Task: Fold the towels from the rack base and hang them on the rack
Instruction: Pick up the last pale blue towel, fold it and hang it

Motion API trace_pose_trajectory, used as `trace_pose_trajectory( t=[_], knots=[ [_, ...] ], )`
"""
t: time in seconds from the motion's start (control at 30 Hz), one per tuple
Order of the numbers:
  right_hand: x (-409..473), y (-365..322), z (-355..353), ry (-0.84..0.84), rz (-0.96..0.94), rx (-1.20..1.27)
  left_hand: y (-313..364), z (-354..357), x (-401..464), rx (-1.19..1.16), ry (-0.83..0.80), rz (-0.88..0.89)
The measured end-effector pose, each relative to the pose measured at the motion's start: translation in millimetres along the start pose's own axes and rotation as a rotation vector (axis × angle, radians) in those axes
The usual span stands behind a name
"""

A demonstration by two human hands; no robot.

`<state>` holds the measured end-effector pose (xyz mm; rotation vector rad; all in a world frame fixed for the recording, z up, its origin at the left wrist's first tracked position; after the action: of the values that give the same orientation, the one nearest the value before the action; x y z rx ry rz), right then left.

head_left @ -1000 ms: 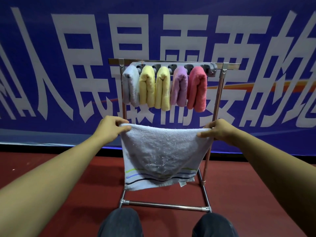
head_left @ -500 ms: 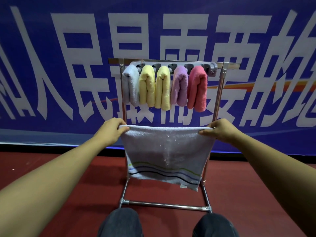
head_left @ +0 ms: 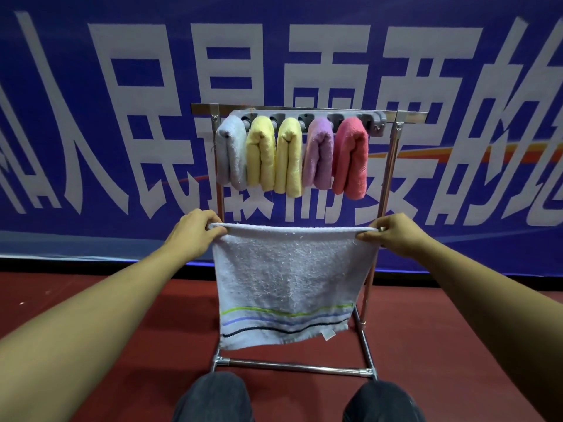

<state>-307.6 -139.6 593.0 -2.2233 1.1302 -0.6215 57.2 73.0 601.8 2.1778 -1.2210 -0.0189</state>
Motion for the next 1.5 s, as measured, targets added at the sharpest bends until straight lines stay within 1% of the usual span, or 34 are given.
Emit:
trace_pose_trajectory(
  t=[0.07,0.17,0.23,0.43,0.53,0.63,0.77,1.0,1.1,1.33,1.43,1.5],
  knots=[
    [-0.7,-1.0,-0.1,-0.003,-0.022,0.010,-1.4,2.3,2.8,-0.067,-0.026,0.020],
    [-2.7,4.6,-5.8,0.049,-0.019,0.130,-11.2,3.8,2.5,-0.320,-0.081,-0.039],
    [-4.8,8.9,-9.3,0.088,-0.004,0.211,-16.8,4.5,1.9,-0.473,-0.079,-0.087],
    [-5.5,25.8,-13.0,0.239,0.049,0.523,-24.3,-2.9,-1.1,-0.833,0.092,-0.232],
    [-9.0,32.8,-9.4,0.318,0.087,0.660,-35.6,7.4,-0.8,-0.949,0.127,-0.324],
    [-10.2,39.1,2.6,0.352,0.116,0.695,-48.5,24.4,2.3,-0.963,0.135,-0.375],
    [-9.1,60.9,29.9,0.364,0.183,0.664,-66.0,52.6,-0.3,-0.938,0.155,-0.418],
    [-7.8,103.5,106.8,0.361,0.305,0.717,-114.5,139.2,-16.3,-0.960,0.188,-0.611],
    [-4.4,125.0,148.8,0.334,0.347,0.726,-118.0,179.7,-28.5,-0.958,0.157,-0.643],
    [3.2,171.8,247.4,0.271,0.429,0.745,-128.2,276.6,-46.5,-1.038,0.030,-0.731],
    [5.6,181.9,275.0,0.216,0.422,0.718,-128.6,299.5,-53.3,-1.074,0.006,-0.771],
    [10.6,183.8,284.5,0.206,0.414,0.696,-123.4,309.0,-52.1,-1.097,-0.021,-0.766]
  ],
)
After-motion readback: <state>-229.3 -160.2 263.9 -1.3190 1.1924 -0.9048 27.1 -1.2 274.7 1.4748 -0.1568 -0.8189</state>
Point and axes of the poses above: each hand's wrist, its own x-axis towards the middle knuckle, its own z-axis out of the palm, y = z × x, the point moved 10 cm from there along x, towards the middle knuckle, and after that the axes turned 4 degrees about -z, right-handed, at the moved point
